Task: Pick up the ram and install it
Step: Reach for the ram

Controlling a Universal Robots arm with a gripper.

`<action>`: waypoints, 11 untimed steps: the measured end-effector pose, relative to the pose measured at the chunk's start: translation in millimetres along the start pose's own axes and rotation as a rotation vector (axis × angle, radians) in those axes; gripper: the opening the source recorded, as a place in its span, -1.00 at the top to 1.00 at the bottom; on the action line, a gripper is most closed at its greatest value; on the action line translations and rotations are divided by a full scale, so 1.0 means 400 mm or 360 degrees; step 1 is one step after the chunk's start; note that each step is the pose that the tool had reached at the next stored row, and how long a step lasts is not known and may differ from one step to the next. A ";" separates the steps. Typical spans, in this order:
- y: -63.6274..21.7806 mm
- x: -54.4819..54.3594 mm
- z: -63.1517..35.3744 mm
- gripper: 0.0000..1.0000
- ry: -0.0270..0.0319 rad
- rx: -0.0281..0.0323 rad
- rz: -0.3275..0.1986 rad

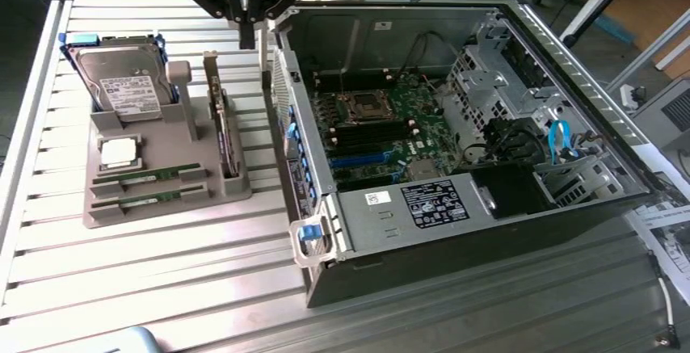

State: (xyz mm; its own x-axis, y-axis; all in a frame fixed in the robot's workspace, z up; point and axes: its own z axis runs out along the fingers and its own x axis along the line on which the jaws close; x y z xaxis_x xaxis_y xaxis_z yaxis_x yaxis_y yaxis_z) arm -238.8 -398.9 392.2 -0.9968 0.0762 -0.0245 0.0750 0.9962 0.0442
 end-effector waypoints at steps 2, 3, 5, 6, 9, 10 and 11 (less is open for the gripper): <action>0.000 0.006 0.000 0.79 0.00001 0.00001 0.0000; -0.001 0.009 0.000 0.79 0.00001 0.00001 0.0000; -0.001 0.014 0.000 0.79 0.00001 0.00001 0.0000; -0.001 0.017 0.000 0.79 0.00001 0.00001 0.0000; -0.002 0.025 -0.001 0.79 0.00000 0.00001 0.0000; -0.002 0.028 -0.001 0.79 0.00000 -0.00001 0.0000; -0.002 0.031 -0.001 0.79 0.00000 0.00001 0.0000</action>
State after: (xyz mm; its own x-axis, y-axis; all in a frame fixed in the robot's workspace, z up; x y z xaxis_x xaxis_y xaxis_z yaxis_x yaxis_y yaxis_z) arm -251.1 -398.9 392.1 -0.9968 0.0762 -0.0245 0.0751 0.9962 0.0442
